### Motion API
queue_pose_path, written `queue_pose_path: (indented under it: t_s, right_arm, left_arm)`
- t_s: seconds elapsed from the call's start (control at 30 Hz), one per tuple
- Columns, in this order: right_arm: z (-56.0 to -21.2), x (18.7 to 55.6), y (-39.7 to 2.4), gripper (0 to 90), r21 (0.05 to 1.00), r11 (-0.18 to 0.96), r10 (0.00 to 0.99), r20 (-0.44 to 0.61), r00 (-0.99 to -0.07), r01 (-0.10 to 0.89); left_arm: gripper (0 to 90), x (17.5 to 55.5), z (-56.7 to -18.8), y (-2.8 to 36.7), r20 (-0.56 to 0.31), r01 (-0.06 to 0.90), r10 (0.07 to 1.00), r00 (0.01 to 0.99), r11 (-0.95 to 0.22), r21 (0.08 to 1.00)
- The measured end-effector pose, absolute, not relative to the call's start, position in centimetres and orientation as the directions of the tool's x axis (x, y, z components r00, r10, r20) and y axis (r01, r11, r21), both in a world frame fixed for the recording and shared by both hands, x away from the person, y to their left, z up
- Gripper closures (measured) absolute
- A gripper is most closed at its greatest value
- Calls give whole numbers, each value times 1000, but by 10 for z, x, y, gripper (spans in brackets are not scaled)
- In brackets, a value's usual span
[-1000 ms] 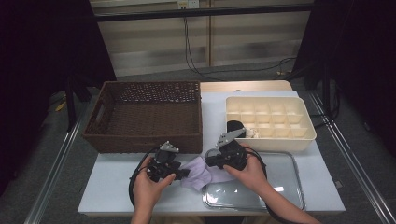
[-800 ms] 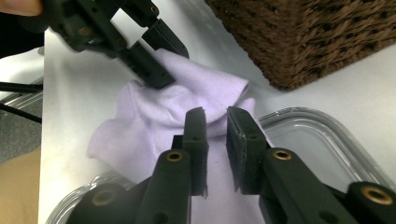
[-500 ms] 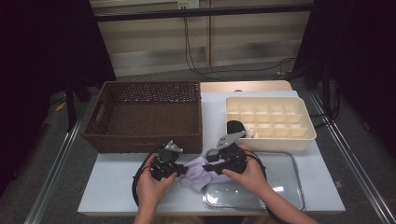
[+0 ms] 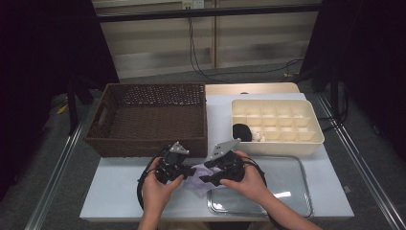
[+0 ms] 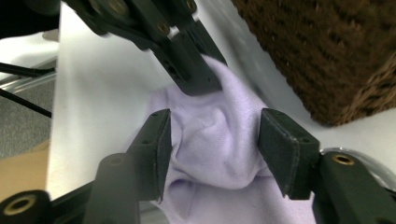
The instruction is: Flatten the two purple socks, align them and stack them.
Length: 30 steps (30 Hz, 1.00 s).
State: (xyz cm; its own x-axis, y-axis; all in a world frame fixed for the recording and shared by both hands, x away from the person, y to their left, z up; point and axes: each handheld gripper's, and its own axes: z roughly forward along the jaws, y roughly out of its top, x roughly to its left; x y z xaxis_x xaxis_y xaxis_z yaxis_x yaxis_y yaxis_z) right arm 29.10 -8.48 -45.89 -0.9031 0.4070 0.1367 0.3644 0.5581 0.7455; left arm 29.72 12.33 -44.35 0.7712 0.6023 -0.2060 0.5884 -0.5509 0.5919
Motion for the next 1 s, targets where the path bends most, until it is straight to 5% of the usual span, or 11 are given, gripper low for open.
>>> queue_pose_path:
  t_s: [0.17, 0.23, 0.27, 0.33, 0.5, 0.6, 1.0]
  right_arm:
    - [-468, 290, -78, 486, 718, 609, 397, 93, -913, 338]
    - [-470, 288, -75, 608, 711, 629, 391, 61, -918, 316]
    - [-471, 287, -74, 747, 707, 632, 385, 70, -920, 318]
    - [-470, 286, -74, 823, 699, 637, 386, 78, -919, 327]
    - [-464, 289, -78, 843, 702, 586, 442, 141, -886, 405]
    - [-458, 294, -90, 843, 728, 527, 475, 177, -862, 440]
    - [-453, 306, -129, 842, 734, 410, 573, 255, -779, 541]
  left_arm:
    - [803, 297, -443, 123, -202, 583, 602, 772, -545, 603]
    - [757, 298, -444, 123, -186, 576, 606, 773, -550, 604]
    - [726, 298, -445, 124, -193, 582, 609, 769, -543, 606]
    - [654, 298, -445, 126, -184, 581, 618, 764, -536, 613]
    - [449, 298, -441, 134, -203, 580, 629, 751, -479, 659]
    - [399, 297, -438, 137, -202, 577, 634, 746, -464, 673]
    - [376, 296, -446, 130, -221, 586, 618, 755, -483, 651]
